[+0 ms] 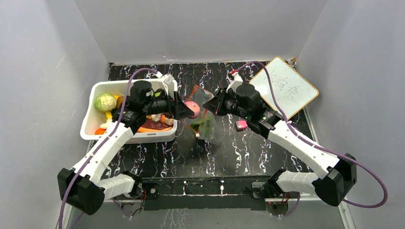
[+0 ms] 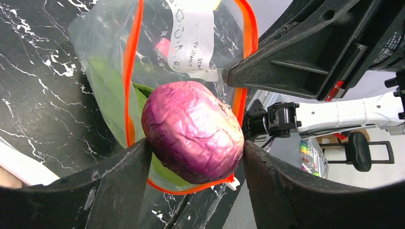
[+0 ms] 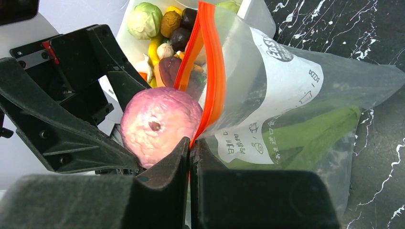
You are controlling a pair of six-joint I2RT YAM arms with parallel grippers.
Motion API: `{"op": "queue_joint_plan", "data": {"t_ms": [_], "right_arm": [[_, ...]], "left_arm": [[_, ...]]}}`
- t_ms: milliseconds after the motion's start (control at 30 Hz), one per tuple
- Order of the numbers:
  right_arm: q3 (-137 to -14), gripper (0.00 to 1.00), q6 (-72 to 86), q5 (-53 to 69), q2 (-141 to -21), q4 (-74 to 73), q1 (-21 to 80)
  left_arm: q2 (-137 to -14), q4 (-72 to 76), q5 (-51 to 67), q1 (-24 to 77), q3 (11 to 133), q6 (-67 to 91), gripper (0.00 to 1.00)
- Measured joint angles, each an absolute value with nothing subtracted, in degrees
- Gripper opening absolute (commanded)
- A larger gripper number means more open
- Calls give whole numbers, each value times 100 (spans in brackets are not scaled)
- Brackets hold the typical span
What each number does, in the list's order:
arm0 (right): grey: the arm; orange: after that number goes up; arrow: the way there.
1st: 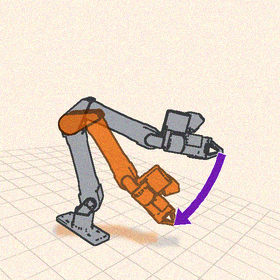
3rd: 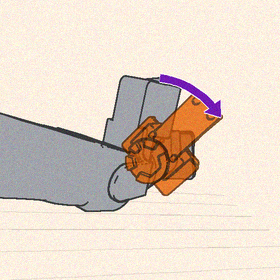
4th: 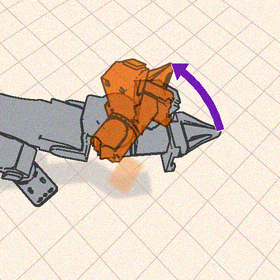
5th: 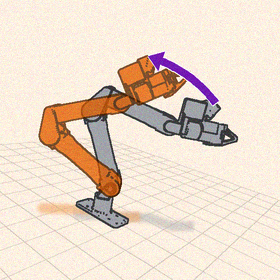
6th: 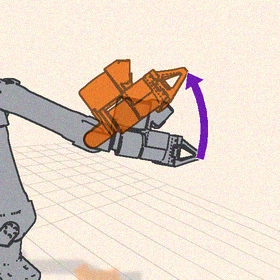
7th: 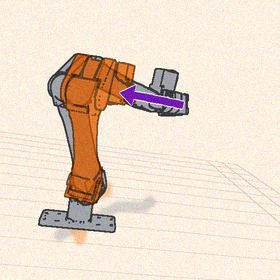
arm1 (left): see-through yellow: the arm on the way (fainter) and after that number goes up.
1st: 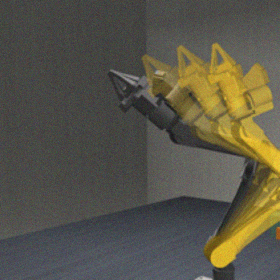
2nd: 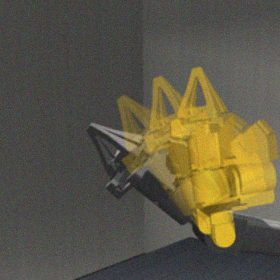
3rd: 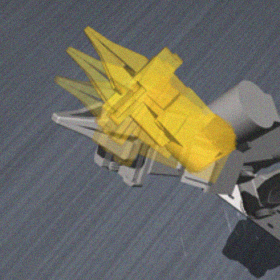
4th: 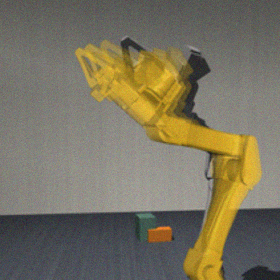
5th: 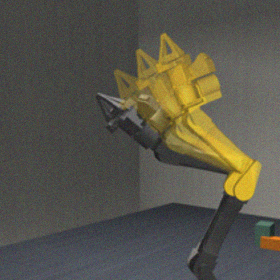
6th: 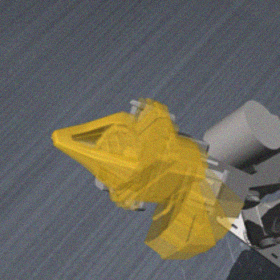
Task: Place the food in the zip-top bag and seal the zipper
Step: Place the fake vegetable in the zipper food storage bag, then pick up the fake vegetable from the bin.
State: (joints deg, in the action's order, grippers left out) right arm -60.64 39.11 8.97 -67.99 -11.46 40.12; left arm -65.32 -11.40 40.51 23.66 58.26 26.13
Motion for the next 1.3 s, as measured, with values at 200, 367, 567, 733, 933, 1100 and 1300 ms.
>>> {"op": "queue_joint_plan", "data": {"t_ms": [200, 367, 567, 733, 933, 1100, 1300], "right_arm": [[-6064, 0, 3911, 930, -6796, -1125, 4012], [-6064, 0, 3911, 961, -6796, -1125, 4012], [-6064, 0, 3909, 963, -6794, -1129, 4012], [-6036, 0, 3894, 958, -6720, -1135, 4012], [-6010, 0, 3854, 928, -6556, -1177, 4012], [-5874, 0, 3745, 893, -6379, -1192, 4012], [-5833, 0, 3732, 958, -6296, -1286, 4012]], "left_arm": [[-6532, -1247, 3811, 2386, 5830, 2499, 83], [-6510, -1341, 3570, 2386, 5833, 2427, 87], [-6493, -1597, 3127, 2386, 6047, 2224, 91], [-6416, -1828, 2534, 2386, 6287, 2036, 98], [-6283, -2067, 1870, 2386, 6469, 1914, 98], [-6235, -2283, 648, 2386, 6477, 1918, 98], [-6545, -2672, -287, 1925, 6626, 1946, 89]]}}
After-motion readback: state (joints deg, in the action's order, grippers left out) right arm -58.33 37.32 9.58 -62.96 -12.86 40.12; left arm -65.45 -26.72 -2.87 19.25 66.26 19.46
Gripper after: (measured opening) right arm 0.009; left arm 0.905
